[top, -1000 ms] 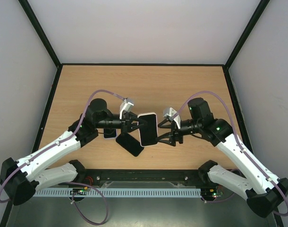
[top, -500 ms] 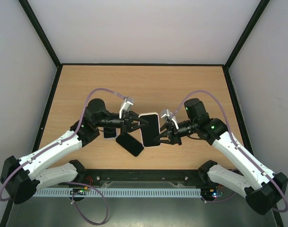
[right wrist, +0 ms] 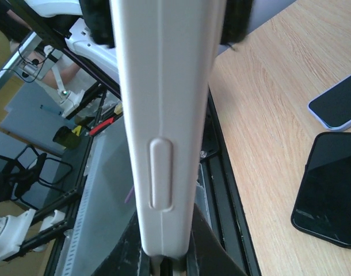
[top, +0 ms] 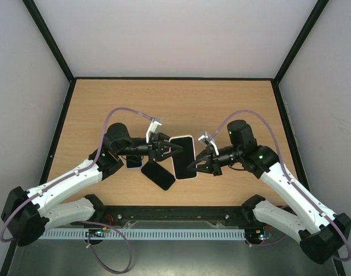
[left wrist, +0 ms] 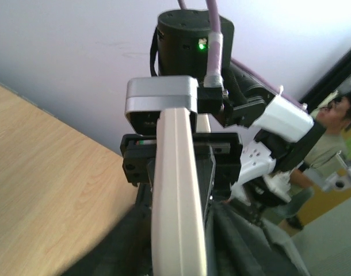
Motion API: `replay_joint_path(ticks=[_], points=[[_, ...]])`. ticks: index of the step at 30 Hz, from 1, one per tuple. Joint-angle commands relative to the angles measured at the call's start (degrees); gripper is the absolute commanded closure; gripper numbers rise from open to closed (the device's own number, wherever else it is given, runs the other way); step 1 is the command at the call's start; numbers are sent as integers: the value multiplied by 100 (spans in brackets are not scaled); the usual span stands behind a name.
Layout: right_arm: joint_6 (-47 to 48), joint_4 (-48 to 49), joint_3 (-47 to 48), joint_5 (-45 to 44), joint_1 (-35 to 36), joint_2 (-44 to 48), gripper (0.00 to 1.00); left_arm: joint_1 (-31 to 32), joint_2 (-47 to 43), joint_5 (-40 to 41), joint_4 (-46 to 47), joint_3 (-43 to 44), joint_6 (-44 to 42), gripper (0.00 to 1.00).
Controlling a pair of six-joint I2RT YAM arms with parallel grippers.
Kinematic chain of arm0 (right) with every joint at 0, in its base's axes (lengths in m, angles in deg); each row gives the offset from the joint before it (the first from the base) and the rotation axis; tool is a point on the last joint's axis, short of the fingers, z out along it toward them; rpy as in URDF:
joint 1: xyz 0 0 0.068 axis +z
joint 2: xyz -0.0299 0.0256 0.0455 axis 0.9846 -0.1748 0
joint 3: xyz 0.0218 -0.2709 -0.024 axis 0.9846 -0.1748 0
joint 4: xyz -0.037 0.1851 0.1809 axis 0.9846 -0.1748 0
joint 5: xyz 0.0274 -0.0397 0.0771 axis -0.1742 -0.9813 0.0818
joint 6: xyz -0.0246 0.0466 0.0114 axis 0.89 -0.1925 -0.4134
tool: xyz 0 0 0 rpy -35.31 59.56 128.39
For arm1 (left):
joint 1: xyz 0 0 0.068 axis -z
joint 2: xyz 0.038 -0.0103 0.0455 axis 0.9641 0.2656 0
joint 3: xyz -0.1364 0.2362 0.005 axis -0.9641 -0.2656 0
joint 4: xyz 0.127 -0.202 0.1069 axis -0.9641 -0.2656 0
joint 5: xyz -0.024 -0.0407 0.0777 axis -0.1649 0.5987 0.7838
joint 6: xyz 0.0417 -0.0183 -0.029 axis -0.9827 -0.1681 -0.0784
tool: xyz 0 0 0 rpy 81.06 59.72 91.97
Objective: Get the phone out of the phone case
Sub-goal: Pick up the phone at the center of the board, then remove the phone case from the phone.
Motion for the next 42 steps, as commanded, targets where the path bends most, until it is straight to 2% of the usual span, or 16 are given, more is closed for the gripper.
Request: replay_joint_path(ticks=[1, 3, 7, 11, 18, 21, 22, 25, 28, 30, 36, 42], points=[[-283, 497, 82, 219, 38, 147, 98, 74, 48, 451, 314, -23, 38, 53], [-286, 463, 129, 82, 33, 154, 98, 82, 50, 522, 313, -90, 86, 50], [-177, 310, 155, -297, 35, 168, 98, 114, 92, 450, 431, -135, 199, 54], [-224, 347, 110, -375, 34, 204, 98, 174, 134, 484, 453, -115, 181, 68], [-284, 334, 137, -378, 30, 196, 98, 232, 247, 464, 458, -92, 142, 87], [-118, 206, 197, -485, 30, 188, 98, 231, 246, 508, 487, -105, 191, 91], [-26, 116, 254, -552, 30, 183, 93, 233, 225, 545, 508, -116, 243, 91], [473, -392, 559, -677, 30, 127, 72, 228, 147, 741, 522, -130, 375, 95], [1315, -1078, 845, -787, 30, 34, 47, 171, 67, 900, 541, -154, 551, 97], [2003, -1595, 1001, -979, 29, -24, 39, 101, 2, 882, 660, -181, 694, 96], [3893, -3121, 1313, -1200, 35, -294, 41, 48, -163, 717, 839, -213, 775, 96], [4757, -3742, 1256, -882, 38, -515, 50, 46, -150, 484, 1235, -320, 967, 96]])
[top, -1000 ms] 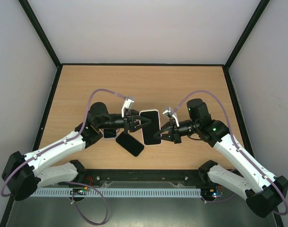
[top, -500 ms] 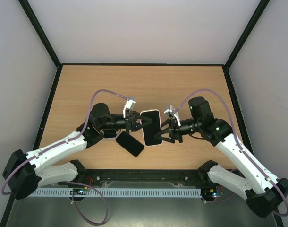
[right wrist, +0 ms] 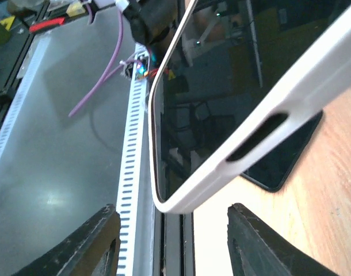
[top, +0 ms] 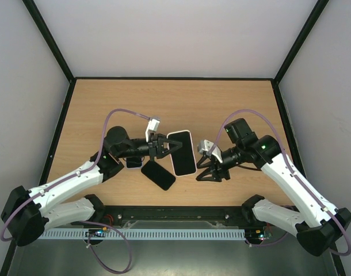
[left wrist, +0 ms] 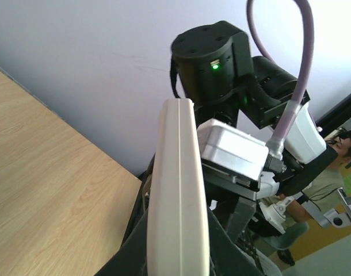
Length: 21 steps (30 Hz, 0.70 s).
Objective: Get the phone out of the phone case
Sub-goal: Remove the phone case from the phone.
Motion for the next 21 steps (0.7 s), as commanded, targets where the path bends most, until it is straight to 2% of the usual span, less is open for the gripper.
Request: replay_joint_path(ticks=[1, 7, 17, 21], points=[[1062, -834, 65, 234, 27, -58, 52, -20, -120, -261, 828, -86, 248, 96], [845, -505, 74, 481, 32, 15, 59, -13, -57, -535, 1110, -166, 317, 96], [95, 185, 11, 698, 146, -50, 64, -13, 52, -652, 1255, -172, 352, 97], [113, 188, 33, 609, 245, -45, 71, -15, 39, -667, 1265, -170, 366, 97]])
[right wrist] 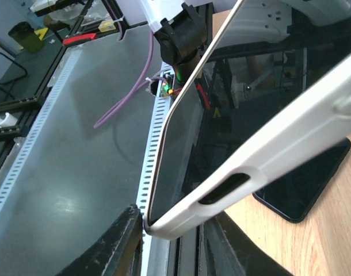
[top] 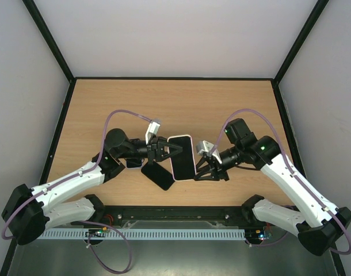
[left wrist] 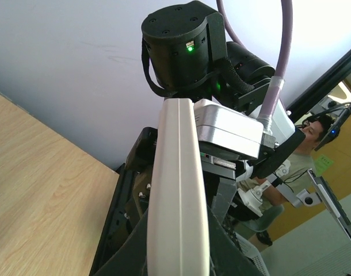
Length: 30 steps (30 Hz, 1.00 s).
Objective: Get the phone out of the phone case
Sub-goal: Remove the phone case from the phone.
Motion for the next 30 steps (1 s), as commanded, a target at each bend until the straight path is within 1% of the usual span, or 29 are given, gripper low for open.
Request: replay_joint_path(ticks=[1, 5, 7, 11, 23, 27, 29, 30], points=[[-72, 164, 30, 36, 130, 17, 73, -13, -48, -122, 561, 35, 76, 97], [154, 91, 29, -94, 216, 47, 79, -11, -29, -123, 565, 53, 143, 97], [189, 122, 13, -119, 235, 73, 83, -11, 0, -98, 398, 99, 165, 97], [329, 102, 46, -100, 262, 94, 89, -2, 68, -273, 388, 162, 270, 98], [980, 85, 121, -767, 281, 109, 91, 53, 108, -713, 816, 159, 890, 97], [1178, 46, 196, -1020, 283, 122, 91, 116, 73, -750, 839, 139, 943, 98], [1277, 36, 233, -1134, 285, 136, 90, 150, 70, -751, 819, 132, 941, 98], [1327, 44, 242, -1203, 286, 146, 88, 162, 78, -751, 818, 123, 947, 98]])
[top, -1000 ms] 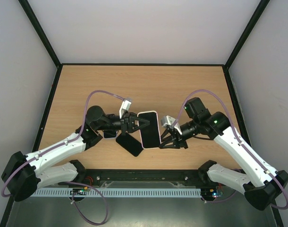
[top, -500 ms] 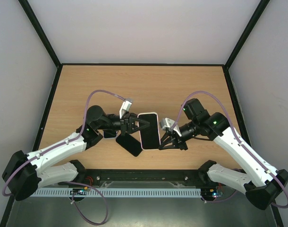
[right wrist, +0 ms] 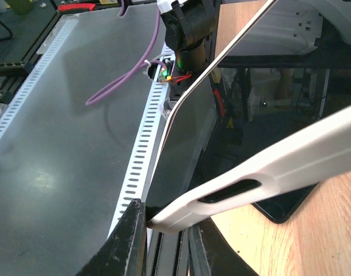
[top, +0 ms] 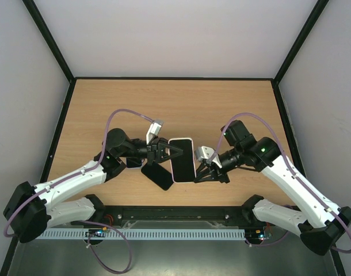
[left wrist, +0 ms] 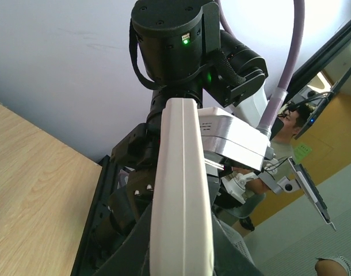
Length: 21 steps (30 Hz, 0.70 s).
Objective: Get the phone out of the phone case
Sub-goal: Remove the phone case from the phone.
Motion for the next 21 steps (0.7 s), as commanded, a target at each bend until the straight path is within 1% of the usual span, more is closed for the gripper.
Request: replay_joint_path(ticks=[1, 3, 4, 14, 21], points=[[757, 140, 181, -894, 23, 114, 85, 138, -67, -246, 423, 124, 637, 98], [851, 158, 185, -1004, 20, 133, 80, 160, -31, -246, 427, 132, 635, 97], [852, 184, 200, -1052, 20, 134, 79, 166, -9, -246, 426, 135, 641, 98], [958, 326, 224, -1388, 25, 228, 79, 223, 102, -311, 417, 132, 582, 98], [1394, 164, 243, -1595, 25, 239, 78, 232, 152, -389, 511, 151, 642, 98]])
